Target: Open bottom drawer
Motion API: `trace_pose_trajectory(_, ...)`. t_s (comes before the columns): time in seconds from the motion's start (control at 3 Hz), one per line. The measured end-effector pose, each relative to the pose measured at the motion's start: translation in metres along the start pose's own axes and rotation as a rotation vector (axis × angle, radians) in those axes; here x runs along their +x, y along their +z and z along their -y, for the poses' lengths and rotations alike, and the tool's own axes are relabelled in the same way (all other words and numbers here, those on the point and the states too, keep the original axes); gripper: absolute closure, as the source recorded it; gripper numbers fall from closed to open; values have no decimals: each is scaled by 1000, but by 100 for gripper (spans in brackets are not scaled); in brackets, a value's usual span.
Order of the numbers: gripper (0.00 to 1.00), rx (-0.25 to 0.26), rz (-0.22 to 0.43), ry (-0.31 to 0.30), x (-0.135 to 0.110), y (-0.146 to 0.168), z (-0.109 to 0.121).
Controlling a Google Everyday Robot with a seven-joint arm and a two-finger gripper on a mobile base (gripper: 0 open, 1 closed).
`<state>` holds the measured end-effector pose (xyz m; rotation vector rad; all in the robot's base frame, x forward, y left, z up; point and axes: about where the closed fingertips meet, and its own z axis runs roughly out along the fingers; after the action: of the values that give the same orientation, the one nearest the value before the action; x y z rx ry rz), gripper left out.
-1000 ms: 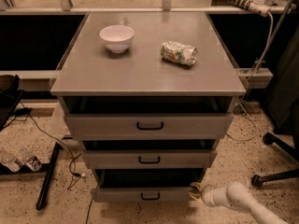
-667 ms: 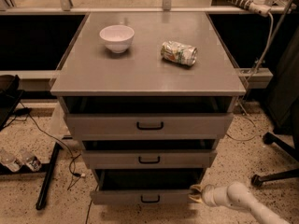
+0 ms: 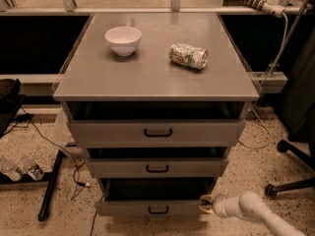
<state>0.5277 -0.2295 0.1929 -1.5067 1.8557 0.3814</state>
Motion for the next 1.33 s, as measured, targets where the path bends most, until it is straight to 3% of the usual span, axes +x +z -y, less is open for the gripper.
trace_pose_trajectory(0.67,34,-7,0,4,1,2,1)
trace_pose_trajectory(1.0,11,-20,12,43,10,11,-5)
trace_pose_trajectory(1.33,15,-20,12,43,8,10,-5)
